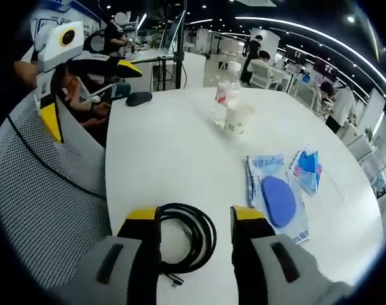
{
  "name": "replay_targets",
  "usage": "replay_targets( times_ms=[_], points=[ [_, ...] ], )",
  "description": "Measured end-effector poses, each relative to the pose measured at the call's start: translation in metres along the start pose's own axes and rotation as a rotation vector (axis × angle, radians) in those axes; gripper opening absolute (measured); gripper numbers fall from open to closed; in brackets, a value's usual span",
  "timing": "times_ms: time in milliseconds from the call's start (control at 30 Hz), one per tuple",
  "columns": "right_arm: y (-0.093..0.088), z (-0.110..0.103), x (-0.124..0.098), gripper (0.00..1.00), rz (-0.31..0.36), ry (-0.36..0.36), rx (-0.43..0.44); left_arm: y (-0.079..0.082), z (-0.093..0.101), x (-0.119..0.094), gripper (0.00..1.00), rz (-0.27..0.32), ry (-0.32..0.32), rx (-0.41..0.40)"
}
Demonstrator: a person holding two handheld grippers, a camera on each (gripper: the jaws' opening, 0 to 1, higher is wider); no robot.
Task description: Arrange the tabletop items into an orderly group along one side of the table until the central work area is clear of visible clutter.
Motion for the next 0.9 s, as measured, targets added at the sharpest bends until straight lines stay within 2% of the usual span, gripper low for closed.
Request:
replay_targets(
  times_ms=[333,900],
  points=[
    [0.010,0.033,-0.001,0.53,0.024,-0.046,0.027,-0.002,-0.001,0.000,0.97,-0.007,0.009,-0.005],
    [0.020,0.066,-0.005,0.60,0.042,-0.100,0.042,-0.002,0.000,0.000,0.97,-0.014,0.010,0.002]
  ],
)
Point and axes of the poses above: the point that each gripper's makers call its tool centre point, and the gripper's own axes: x roughly forward along the fingers, z roughly to its right, y roughly out of its top, the point moved 7 cm from there along -x, roughly backward along the fingers, and after that the axes turned 14 degrees about -z, right-handed, at the moved point
